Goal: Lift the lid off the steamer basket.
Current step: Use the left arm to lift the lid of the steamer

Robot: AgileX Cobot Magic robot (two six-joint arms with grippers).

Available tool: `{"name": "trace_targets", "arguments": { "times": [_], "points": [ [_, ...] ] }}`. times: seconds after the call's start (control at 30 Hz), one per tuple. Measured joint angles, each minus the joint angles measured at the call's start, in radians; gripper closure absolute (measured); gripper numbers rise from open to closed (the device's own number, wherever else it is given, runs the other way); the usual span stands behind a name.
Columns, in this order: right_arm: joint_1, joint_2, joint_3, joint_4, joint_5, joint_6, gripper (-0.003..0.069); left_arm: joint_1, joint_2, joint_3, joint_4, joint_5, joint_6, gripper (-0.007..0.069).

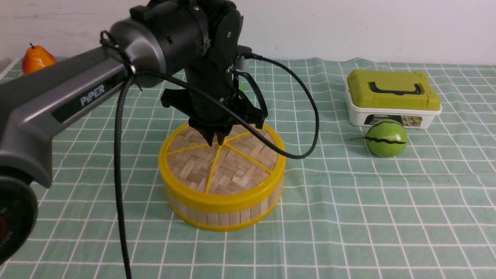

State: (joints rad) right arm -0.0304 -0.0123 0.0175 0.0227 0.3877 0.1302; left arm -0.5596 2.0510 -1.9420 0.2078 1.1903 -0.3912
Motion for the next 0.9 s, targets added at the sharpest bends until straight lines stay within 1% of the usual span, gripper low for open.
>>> {"name": "trace_targets", "arguments": {
  "times": [0.1,0.23,0.33,0.57,0.9],
  "points": [
    [0.0,0.0,0.0,0.0,0.0,0.0,0.0418,0.0,0.015,0.0,0.0,-0.024,-0.038,0.0391],
    [0.0,0.0,0.0,0.0,0.0,0.0,0.0418,0.0,0.016,0.0,0.015,-0.072,-0.052,0.035],
    [0.0,0.0,0.0,0.0,0.0,0.0,0.0418,0.0,0.02,0.0,0.034,-0.095,-0.059,0.0344],
    [0.0,0.0,0.0,0.0,0.0,0.0,0.0418,0.0,0.056,0.0,0.041,-0.092,-0.072,0.0344],
    [0.0,0.0,0.0,0.0,0.0,0.0,0.0418,-0.001,0.077,-0.003,0.05,-0.087,-0.073,0.0379]
  ]
}}
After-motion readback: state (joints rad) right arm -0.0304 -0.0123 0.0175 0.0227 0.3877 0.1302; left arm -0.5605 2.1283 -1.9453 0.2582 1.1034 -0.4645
